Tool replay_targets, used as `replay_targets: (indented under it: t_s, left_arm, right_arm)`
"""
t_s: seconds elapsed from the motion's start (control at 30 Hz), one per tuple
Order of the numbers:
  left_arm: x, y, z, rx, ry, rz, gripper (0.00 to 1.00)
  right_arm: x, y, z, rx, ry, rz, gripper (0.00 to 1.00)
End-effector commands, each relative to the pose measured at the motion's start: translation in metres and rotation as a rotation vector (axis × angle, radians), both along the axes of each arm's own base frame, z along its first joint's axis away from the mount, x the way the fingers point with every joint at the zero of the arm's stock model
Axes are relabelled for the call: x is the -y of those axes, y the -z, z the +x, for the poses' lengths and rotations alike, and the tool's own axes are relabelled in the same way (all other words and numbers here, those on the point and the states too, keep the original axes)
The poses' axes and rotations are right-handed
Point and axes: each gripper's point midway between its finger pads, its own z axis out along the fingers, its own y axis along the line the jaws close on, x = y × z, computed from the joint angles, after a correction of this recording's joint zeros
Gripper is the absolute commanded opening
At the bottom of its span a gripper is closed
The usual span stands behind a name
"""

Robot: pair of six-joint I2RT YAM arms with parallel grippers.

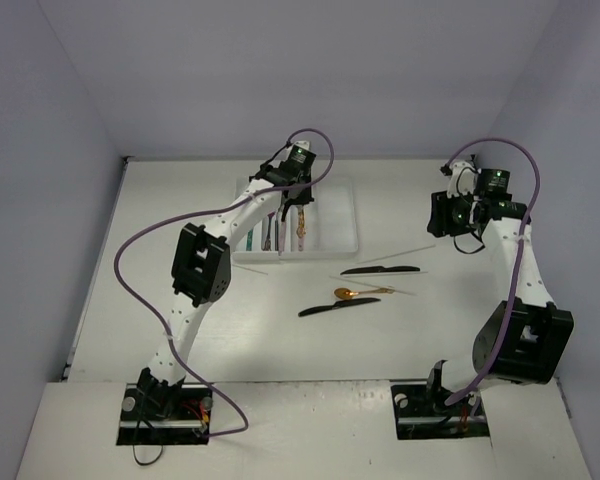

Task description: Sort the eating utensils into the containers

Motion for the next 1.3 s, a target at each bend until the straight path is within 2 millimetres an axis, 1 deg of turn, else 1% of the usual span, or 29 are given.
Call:
replay_targets:
  t_s: [0.0, 0.1, 0.17, 0.2, 0.23, 0.27, 0.3, 0.33, 0.37, 0.4, 0.47, 0.5, 0.53, 0.57, 0.63, 0.7, 0.77, 0.83, 0.9, 0.97, 1.07, 1.13, 1.17, 1.23, 1.27]
  left_arm:
    - [0.019, -0.038, 0.016, 0.105, 0.009, -0.092, 0.23]
    - [0.024, -0.046, 0.019, 0.13, 0.033, -0.098, 0.49]
    - [0.025, -0.062, 0.02, 0.164, 0.057, -0.104, 0.59]
    - [0.025, -0.066, 0.02, 0.173, 0.07, -0.102, 0.62]
    - [0.024, -0.077, 0.019, 0.194, 0.104, -0.096, 0.63]
    - [0.023, -0.095, 0.016, 0.23, 0.152, -0.086, 0.64]
    - [0.021, -0.107, 0.01, 0.257, 0.204, -0.067, 0.62]
    - [0.019, -0.118, 0.002, 0.284, 0.27, -0.039, 0.6]
    - [0.017, -0.128, -0.011, 0.311, 0.361, 0.003, 0.58]
    - [0.019, -0.13, -0.027, 0.313, 0.458, 0.012, 0.56]
    - [0.009, -0.122, -0.062, 0.31, 0.641, 0.078, 0.55]
    - [0.008, -0.11, -0.089, 0.271, 0.769, 0.091, 0.55]
    - [0.007, -0.099, -0.121, 0.224, 0.901, 0.093, 0.55]
    - [0.004, -0.096, -0.143, 0.211, 0.965, 0.123, 0.55]
    - [-0.013, -0.063, -0.18, 0.105, 1.072, 0.198, 0.54]
    - [-0.018, -0.041, -0.208, 0.024, 1.131, 0.224, 0.54]
    - [-0.017, -0.024, -0.233, -0.045, 1.185, 0.248, 0.54]
    - [-0.008, -0.009, -0.25, -0.077, 1.224, 0.295, 0.54]
    - [0.001, 0.006, -0.259, -0.115, 1.238, 0.333, 0.54]
    - [0.012, 0.015, -0.268, -0.126, 1.25, 0.372, 0.53]
    - [0.027, 0.033, -0.281, -0.149, 1.282, 0.443, 0.53]
    - [0.034, 0.046, -0.284, -0.167, 1.288, 0.479, 0.53]
    - [0.035, 0.052, -0.286, -0.18, 1.288, 0.496, 0.53]
    - [0.04, 0.059, -0.283, -0.187, 1.278, 0.521, 0.53]
    - [0.044, 0.059, -0.28, -0.183, 1.272, 0.524, 0.53]
  right_arm:
    - [0.005, -0.015, 0.004, 0.051, 0.025, -0.003, 0.41]
    - [0.005, -0.014, 0.005, 0.05, 0.022, -0.003, 0.41]
    - [0.004, -0.014, 0.006, 0.047, 0.019, 0.001, 0.41]
    - [0.004, -0.013, 0.006, 0.046, 0.018, 0.003, 0.41]
    - [0.004, -0.013, 0.007, 0.046, 0.017, 0.003, 0.41]
    - [0.004, -0.013, 0.008, 0.046, 0.015, 0.003, 0.41]
    - [0.004, -0.014, 0.008, 0.049, 0.013, 0.0, 0.41]
    - [0.005, -0.014, 0.008, 0.049, 0.011, -0.004, 0.41]
    - [0.005, -0.012, 0.008, 0.047, 0.009, -0.01, 0.41]
    - [0.006, -0.012, 0.007, 0.045, 0.009, -0.014, 0.41]
    - [0.006, -0.007, 0.005, 0.035, 0.006, -0.016, 0.41]
    - [0.006, -0.005, 0.004, 0.03, 0.006, -0.017, 0.41]
    - [0.006, -0.003, 0.003, 0.025, 0.007, -0.018, 0.41]
    - [0.007, -0.002, 0.002, 0.024, 0.006, -0.022, 0.41]
    - [0.008, 0.002, 0.0, 0.013, 0.007, -0.026, 0.41]
    - [0.01, 0.005, -0.002, 0.005, 0.011, -0.033, 0.41]
    - [0.013, 0.009, -0.004, -0.005, 0.015, -0.041, 0.41]
    - [0.014, 0.011, -0.004, -0.01, 0.016, -0.045, 0.41]
    - [0.015, 0.012, -0.004, -0.014, 0.018, -0.045, 0.41]
    - [0.017, 0.012, -0.004, -0.016, 0.022, -0.048, 0.41]
    - [0.022, 0.012, -0.007, -0.016, 0.031, -0.055, 0.41]
    - [0.026, 0.012, -0.01, -0.018, 0.034, -0.061, 0.41]
    - [0.027, 0.011, -0.012, -0.017, 0.034, -0.064, 0.41]
    - [0.031, 0.011, -0.015, -0.017, 0.037, -0.072, 0.42]
    - [0.032, 0.011, -0.017, -0.019, 0.036, -0.072, 0.42]
